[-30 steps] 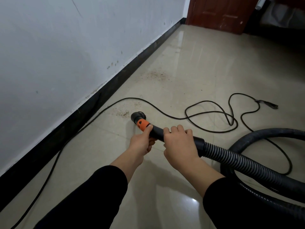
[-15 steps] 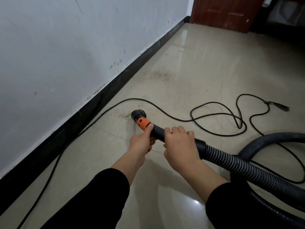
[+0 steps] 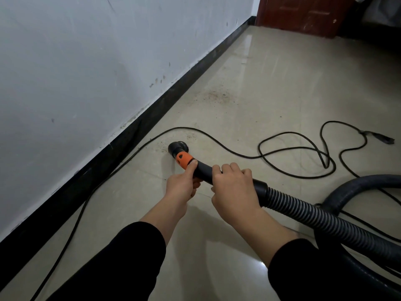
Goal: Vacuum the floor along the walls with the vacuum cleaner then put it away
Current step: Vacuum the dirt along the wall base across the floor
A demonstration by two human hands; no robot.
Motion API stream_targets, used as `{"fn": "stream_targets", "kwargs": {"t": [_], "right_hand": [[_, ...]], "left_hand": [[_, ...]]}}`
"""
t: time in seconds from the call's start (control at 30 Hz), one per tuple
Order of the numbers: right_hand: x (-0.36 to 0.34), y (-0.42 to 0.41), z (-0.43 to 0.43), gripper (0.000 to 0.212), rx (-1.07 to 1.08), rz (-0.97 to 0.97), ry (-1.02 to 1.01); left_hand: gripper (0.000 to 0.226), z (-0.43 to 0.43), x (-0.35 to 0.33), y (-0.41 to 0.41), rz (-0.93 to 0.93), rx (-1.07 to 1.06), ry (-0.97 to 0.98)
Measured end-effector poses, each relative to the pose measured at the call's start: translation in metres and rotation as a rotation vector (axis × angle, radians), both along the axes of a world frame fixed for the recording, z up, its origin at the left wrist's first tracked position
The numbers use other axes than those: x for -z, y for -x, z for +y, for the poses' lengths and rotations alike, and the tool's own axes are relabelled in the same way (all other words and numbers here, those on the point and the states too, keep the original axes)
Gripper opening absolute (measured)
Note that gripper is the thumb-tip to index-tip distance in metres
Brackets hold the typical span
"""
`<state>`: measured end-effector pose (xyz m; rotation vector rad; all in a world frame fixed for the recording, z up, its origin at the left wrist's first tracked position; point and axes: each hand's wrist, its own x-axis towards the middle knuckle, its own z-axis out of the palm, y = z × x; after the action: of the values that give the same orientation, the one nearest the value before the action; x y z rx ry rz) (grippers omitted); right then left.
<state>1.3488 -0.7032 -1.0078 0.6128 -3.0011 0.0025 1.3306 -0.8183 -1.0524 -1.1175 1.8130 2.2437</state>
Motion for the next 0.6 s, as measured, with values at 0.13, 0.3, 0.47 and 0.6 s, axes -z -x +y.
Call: {"fn": "stream_targets", "kwargs": {"t": [0.13, 0.3, 0.47, 0.6], "right_hand": [[0.000, 0.000, -0.006, 0.030, -0.012, -0.003, 0.009], [-0.001, -0.001, -0.013, 0.031, -0.026, -0.009, 0.014], [-0.001, -0.001, -0.020, 0.031, -0.036, -0.010, 0.010], [0.000, 0.000, -0.025, 0.032, -0.048, -0.009, 0.009]], "left_hand": [[0.037, -0.006, 0.000, -0.002, 0.004, -0.012, 0.009], [0.037, -0.013, 0.000, -0.004, 0.013, -0.018, 0.010], [0.035, -0.020, 0.001, -0.005, 0.019, -0.038, 0.002], [0.034, -0.027, 0.003, -0.006, 0.027, -0.035, 0.018]]}}
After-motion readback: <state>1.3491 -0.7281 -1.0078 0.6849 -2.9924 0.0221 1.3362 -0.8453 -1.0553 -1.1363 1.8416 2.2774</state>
